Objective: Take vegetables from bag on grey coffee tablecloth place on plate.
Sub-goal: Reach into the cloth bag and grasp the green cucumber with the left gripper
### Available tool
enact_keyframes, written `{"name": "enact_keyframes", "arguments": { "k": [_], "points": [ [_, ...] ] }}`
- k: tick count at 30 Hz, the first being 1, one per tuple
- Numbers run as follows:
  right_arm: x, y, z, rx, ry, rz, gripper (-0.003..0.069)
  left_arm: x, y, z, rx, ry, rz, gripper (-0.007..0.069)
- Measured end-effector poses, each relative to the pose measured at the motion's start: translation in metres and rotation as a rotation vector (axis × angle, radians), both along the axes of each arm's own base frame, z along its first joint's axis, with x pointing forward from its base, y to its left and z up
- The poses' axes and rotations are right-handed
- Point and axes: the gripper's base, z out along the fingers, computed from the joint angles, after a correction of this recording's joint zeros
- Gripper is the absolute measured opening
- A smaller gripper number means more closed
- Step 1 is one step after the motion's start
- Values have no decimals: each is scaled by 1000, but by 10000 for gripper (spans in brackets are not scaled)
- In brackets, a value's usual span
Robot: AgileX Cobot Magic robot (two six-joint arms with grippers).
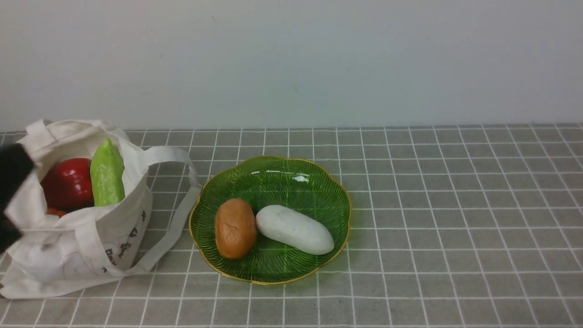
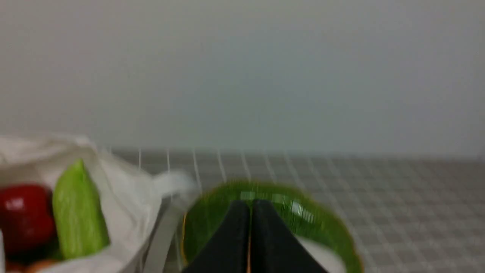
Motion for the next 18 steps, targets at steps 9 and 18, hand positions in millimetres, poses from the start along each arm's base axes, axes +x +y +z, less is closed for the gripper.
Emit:
{"name": "enact_keyframes", "arguments": {
  "k": [9, 18],
  "points": [
    [0, 0, 0, 0, 0, 0, -13, 110, 38, -13, 133, 486, 129, -5],
    [0, 0, 0, 0, 0, 0, -13, 204, 56, -55, 190, 721, 44, -4]
  ]
}}
